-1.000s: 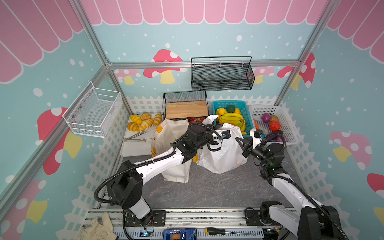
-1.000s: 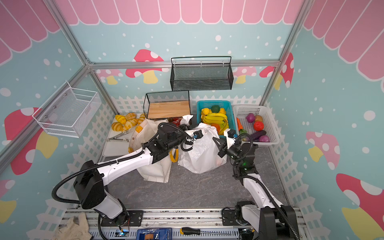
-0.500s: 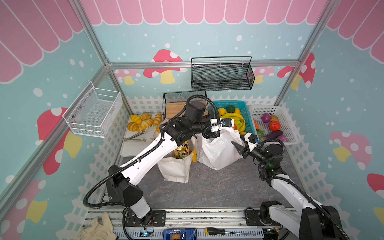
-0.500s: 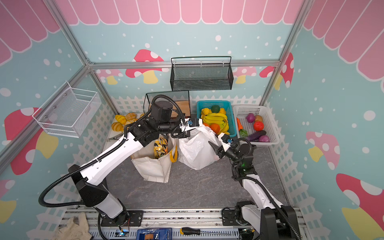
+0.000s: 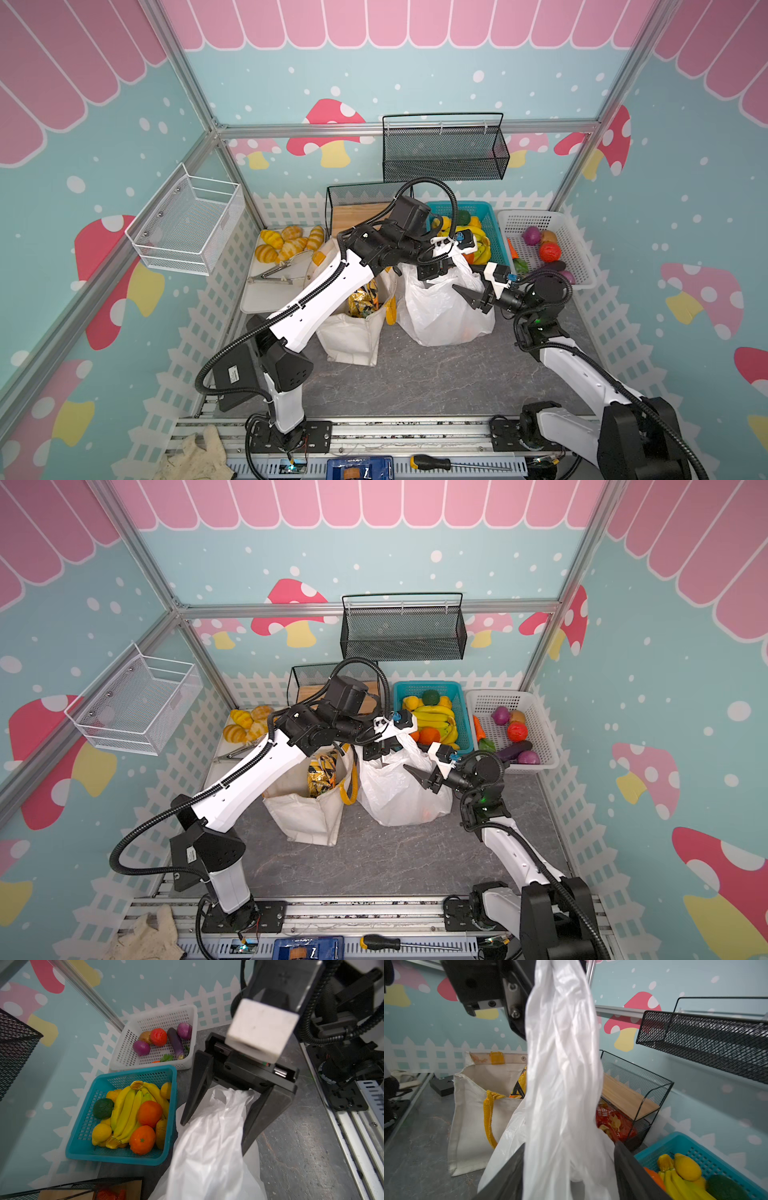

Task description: Place the mixed food into the grocery bags and tie them

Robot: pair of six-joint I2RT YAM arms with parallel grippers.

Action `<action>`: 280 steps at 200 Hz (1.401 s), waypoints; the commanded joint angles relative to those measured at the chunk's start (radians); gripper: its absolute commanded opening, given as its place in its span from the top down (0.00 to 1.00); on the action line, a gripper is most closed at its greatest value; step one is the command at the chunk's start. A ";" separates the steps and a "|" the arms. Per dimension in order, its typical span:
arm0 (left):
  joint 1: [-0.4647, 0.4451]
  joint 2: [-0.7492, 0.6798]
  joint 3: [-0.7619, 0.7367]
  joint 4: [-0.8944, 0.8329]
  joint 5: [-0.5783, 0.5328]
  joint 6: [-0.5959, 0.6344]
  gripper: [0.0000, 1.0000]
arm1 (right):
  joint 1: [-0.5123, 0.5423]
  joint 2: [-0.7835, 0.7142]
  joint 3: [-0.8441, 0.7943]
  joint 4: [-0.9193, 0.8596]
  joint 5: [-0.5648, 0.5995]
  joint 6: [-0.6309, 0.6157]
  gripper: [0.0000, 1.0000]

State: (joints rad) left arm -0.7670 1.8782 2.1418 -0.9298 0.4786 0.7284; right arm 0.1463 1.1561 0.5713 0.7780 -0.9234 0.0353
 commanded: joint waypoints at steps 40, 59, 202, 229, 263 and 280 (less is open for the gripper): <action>0.014 0.067 0.234 -0.197 0.071 0.018 0.59 | -0.036 0.064 0.039 0.052 -0.014 0.170 1.00; 0.037 -0.016 0.177 -0.181 0.102 0.045 0.43 | -0.070 0.060 0.024 0.049 0.020 0.270 1.00; 0.447 -0.218 -0.568 0.676 0.429 -0.129 0.01 | -0.106 0.096 0.079 -0.023 0.008 0.304 1.00; 0.434 -0.138 -0.511 0.702 0.510 -0.091 0.01 | -0.106 0.106 0.083 -0.032 0.005 0.302 1.00; 0.401 -0.059 -0.452 0.704 0.565 -0.090 0.01 | -0.106 0.115 0.094 -0.038 0.006 0.300 1.00; 0.393 -0.030 -0.435 0.704 0.619 -0.110 0.01 | -0.106 0.120 0.103 -0.045 0.006 0.297 1.00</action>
State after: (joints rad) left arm -0.3599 1.8042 1.6691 -0.2413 0.9764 0.6075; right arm 0.0456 1.2629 0.6384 0.7425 -0.9024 0.3416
